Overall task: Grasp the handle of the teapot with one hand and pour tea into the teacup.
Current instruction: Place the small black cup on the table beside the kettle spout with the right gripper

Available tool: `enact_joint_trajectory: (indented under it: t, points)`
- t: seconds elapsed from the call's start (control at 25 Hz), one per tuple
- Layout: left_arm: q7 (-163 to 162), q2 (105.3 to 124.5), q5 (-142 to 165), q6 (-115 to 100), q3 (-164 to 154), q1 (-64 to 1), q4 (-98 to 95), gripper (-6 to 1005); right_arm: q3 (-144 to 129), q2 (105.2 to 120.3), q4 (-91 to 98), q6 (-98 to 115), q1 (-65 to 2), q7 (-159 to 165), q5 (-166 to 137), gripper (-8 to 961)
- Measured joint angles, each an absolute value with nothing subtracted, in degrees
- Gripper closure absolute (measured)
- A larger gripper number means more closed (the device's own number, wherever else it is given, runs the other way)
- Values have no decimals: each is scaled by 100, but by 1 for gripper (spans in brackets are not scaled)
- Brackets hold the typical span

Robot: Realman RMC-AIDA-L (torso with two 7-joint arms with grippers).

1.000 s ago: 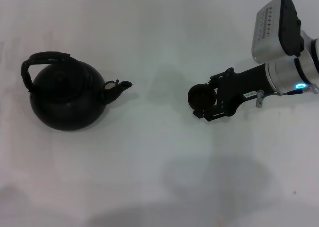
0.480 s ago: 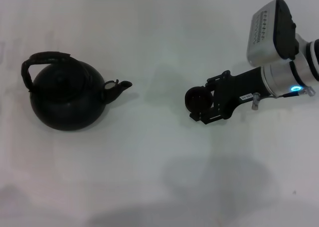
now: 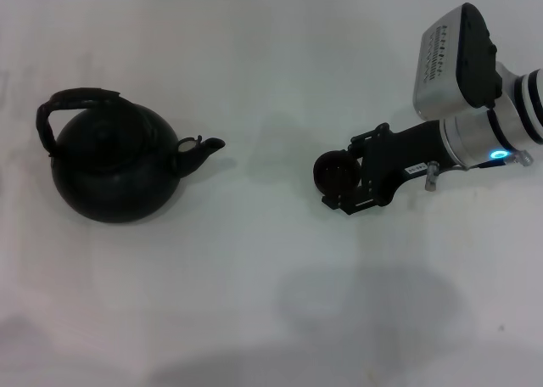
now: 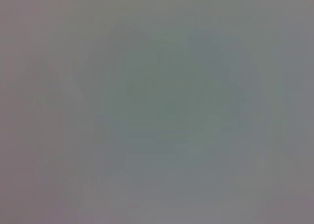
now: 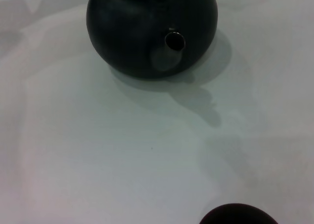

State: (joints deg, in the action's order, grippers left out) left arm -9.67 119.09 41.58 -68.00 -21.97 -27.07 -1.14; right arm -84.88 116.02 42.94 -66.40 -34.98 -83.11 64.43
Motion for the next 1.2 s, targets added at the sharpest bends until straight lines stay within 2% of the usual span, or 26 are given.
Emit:
enact_joint_trajectory:
  t: [0.96,1.04,1.2]
  points:
    - [-967,11909,4147,-6803,-2200,-2733,-105,184,-8542,11583,4062,-6418,-3644,-8143,6434,185]
    - [-967,11909,4147,-6803,-2198,-2731,-105,184,-8531,11584,4072,-6418,-3645,-8144,6437,91]
    - [-967,11909,4150,-6802,-2189,-2720,-105,183,-8501,11565,4118,-6439,-3637,-8139,6441,91]
